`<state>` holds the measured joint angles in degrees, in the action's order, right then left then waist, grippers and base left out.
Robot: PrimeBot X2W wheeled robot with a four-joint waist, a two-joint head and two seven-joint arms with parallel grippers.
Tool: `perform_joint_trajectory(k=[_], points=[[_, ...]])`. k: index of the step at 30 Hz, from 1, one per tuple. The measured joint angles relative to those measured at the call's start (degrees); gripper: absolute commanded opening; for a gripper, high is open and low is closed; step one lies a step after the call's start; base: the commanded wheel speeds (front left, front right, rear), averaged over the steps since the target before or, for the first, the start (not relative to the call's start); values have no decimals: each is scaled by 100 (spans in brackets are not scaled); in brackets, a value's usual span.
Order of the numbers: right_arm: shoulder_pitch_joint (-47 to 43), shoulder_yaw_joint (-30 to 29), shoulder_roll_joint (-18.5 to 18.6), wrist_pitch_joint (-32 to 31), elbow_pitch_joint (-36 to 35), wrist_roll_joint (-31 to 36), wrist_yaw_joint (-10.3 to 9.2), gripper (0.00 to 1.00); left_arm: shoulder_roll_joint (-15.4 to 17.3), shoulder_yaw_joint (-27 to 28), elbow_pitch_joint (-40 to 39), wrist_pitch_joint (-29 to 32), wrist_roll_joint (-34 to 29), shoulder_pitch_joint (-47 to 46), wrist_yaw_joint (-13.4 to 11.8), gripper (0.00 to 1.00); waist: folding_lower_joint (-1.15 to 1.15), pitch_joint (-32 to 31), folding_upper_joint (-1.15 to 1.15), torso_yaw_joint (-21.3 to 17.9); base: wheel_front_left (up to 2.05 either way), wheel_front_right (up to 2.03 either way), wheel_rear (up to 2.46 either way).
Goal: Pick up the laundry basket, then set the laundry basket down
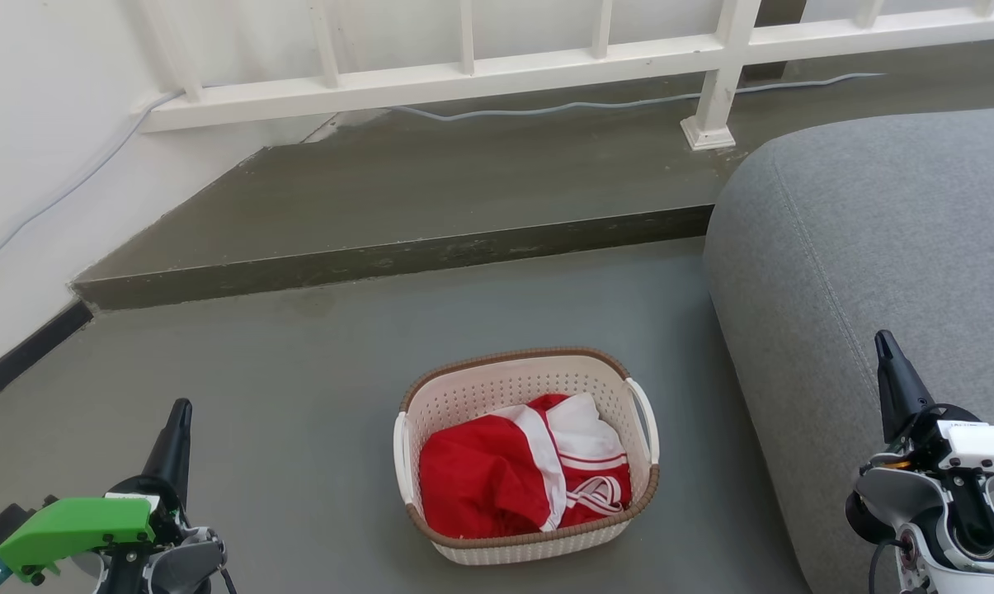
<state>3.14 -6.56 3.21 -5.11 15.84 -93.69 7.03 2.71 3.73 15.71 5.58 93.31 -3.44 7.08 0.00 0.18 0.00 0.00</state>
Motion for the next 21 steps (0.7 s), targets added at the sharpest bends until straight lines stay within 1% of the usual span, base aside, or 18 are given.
perform_joint_trajectory(k=[21], points=[[0, -3, -2, 0, 0, 5, 0, 0, -1, 2, 0, 0, 0, 0, 0, 0, 0, 0, 0, 0, 0, 0, 0]])
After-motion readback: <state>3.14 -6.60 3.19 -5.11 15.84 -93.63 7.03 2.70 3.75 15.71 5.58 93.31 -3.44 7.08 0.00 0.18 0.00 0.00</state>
